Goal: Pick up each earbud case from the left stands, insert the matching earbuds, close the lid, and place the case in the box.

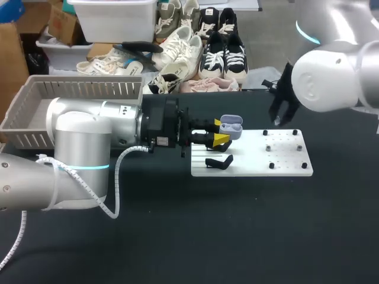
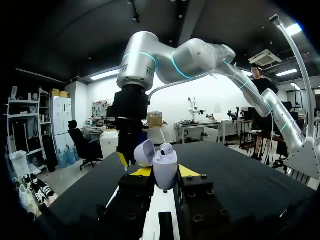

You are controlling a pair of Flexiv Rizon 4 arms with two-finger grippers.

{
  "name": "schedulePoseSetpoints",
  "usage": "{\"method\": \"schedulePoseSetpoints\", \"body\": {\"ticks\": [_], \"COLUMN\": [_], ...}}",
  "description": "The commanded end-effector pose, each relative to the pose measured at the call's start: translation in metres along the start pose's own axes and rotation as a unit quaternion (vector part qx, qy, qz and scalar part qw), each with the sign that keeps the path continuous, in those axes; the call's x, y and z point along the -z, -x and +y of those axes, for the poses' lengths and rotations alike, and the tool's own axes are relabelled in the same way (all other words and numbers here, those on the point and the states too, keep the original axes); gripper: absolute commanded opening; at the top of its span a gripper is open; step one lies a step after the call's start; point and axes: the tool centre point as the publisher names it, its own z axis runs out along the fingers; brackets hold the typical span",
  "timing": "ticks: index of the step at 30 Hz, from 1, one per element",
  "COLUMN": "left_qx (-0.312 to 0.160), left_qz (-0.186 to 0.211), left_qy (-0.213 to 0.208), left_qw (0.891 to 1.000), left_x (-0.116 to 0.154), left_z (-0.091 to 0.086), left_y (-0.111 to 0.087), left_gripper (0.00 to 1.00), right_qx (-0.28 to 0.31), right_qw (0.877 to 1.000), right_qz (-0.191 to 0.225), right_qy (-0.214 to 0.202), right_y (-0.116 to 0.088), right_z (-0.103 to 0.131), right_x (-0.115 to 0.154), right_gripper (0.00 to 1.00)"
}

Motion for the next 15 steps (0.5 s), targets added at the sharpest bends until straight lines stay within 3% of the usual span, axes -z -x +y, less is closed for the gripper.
{"method": "schedulePoseSetpoints", "body": {"ticks": [1, 4, 10, 15], "left_qx": [-0.001, -0.001, -0.001, -0.001], "left_qz": [-0.001, -0.001, -0.001, -0.001], "left_qy": [0.0, 0.0, 0.0, 0.0], "left_qw": [1.0, 1.0, 1.0, 1.0], "left_x": [0.0, 0.0, 0.0, 0.0], "left_z": [0.0, 0.0, 0.0, 0.0], "left_y": [-0.001, -0.001, -0.001, -0.001], "left_gripper": [0.0, 0.0, 0.0, 0.0], "right_qx": [0.012, 0.038, 0.143, 0.157], "right_qw": [1.0, 0.999, 0.989, 0.987], "right_qz": [-0.012, 0.001, 0.025, 0.016], "right_qy": [0.026, 0.029, -0.009, -0.028], "right_y": [-0.02, -0.027, -0.056, -0.069], "right_z": [-0.018, -0.017, -0.014, -0.02], "right_x": [0.035, 0.051, 0.071, 0.076], "right_gripper": [0.0, 0.0, 0.0, 0.0]}}
